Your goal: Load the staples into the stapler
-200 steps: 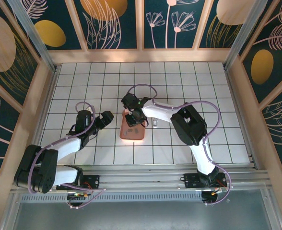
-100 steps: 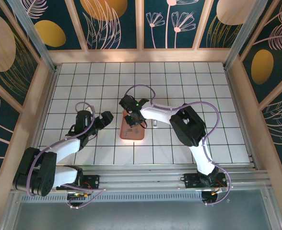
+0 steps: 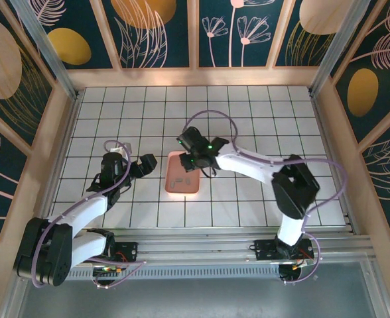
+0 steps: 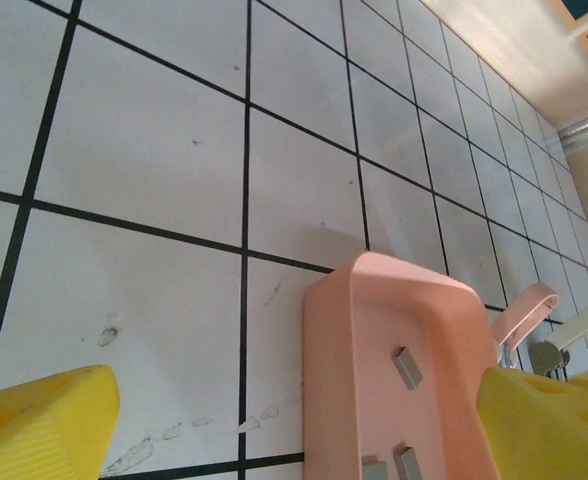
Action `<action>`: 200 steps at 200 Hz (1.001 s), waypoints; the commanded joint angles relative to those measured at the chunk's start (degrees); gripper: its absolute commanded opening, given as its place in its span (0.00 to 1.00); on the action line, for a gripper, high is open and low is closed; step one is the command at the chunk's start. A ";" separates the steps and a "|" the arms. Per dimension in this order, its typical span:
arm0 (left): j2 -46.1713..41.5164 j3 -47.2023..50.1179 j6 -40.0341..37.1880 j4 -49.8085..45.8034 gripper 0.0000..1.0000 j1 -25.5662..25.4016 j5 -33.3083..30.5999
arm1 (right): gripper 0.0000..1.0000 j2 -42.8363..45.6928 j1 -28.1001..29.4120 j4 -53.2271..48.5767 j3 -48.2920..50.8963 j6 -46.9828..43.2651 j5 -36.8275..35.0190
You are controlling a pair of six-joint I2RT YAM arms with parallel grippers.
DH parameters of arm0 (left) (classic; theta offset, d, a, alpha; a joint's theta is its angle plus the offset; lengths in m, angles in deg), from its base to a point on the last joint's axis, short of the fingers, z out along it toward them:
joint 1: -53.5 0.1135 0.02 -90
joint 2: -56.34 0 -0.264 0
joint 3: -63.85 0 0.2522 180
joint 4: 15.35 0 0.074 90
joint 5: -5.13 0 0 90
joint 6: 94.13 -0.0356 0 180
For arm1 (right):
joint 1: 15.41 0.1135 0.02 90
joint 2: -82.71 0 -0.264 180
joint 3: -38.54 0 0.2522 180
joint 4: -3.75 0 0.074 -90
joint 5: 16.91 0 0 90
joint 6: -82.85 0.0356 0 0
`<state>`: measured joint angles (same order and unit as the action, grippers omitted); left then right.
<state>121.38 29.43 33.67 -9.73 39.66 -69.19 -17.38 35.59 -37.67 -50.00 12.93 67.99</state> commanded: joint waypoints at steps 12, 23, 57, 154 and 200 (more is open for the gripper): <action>-2.12 -1.88 -7.63 -1.08 0.91 0.31 3.30 | 0.17 8.06 -2.65 -0.20 11.11 8.44 -0.57; -2.90 -1.77 -8.46 -1.27 0.92 0.31 3.24 | 0.17 10.13 -3.46 -0.23 14.66 10.33 0.16; -5.27 -0.50 -9.06 -1.02 0.92 0.34 2.78 | 0.17 13.50 -4.39 -0.29 22.98 14.33 1.27; -7.01 1.15 -8.97 -0.03 0.92 0.28 1.72 | 0.22 13.09 -6.27 1.81 30.04 16.14 2.01; -7.03 0.36 -9.76 -0.96 0.92 0.27 1.38 | 0.32 15.54 -7.32 -7.43 22.88 16.30 2.71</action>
<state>114.86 30.34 25.65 -10.47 39.66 -67.33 -5.27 29.54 -38.88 -22.36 28.23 70.09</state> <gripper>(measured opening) 0.915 0.320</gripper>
